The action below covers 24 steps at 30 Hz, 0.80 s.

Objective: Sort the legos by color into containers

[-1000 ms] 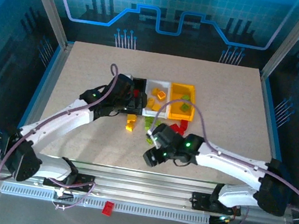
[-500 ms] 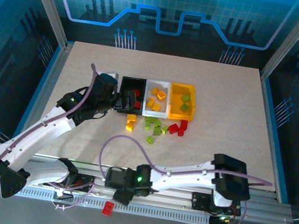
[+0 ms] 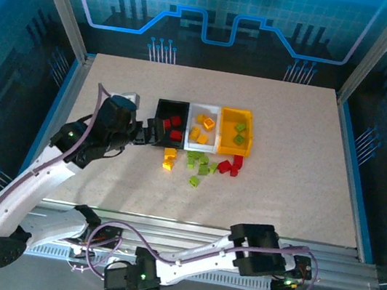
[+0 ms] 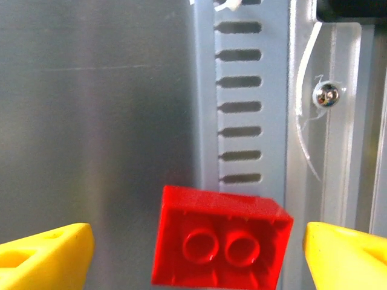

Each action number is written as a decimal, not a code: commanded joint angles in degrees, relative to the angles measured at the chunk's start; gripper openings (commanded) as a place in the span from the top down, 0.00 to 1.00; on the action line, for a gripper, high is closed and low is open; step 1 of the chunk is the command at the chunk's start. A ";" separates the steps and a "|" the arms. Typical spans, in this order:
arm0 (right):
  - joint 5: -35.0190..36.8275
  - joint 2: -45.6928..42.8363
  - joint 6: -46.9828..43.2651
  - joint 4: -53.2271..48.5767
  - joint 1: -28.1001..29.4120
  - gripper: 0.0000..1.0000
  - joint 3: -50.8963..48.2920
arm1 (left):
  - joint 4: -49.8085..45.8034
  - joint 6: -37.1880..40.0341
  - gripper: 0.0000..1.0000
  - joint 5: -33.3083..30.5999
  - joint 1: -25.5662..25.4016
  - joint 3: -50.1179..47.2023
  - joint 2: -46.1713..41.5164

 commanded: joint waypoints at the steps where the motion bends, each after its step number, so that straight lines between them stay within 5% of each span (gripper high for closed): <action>1: 4.41 3.37 1.22 -3.27 -0.59 0.10 3.47 | -3.49 0.08 0.01 -1.59 0.54 -0.44 -1.85; 7: 3.25 4.29 1.71 -1.15 -2.03 0.20 2.14 | -4.08 0.25 0.01 -1.96 0.64 -1.09 -2.96; 12: 3.84 3.31 2.30 -0.37 -3.08 0.40 -0.97 | -2.83 0.53 0.01 -1.37 0.66 -2.21 -2.53; 18: 4.24 -1.15 3.00 2.70 -4.16 0.52 -7.20 | -0.87 0.75 0.01 -0.99 0.71 -3.68 -1.75; 24: 6.78 -7.35 3.26 3.75 -5.84 0.56 -12.05 | 0.36 1.25 0.01 -0.24 0.68 -4.00 -1.03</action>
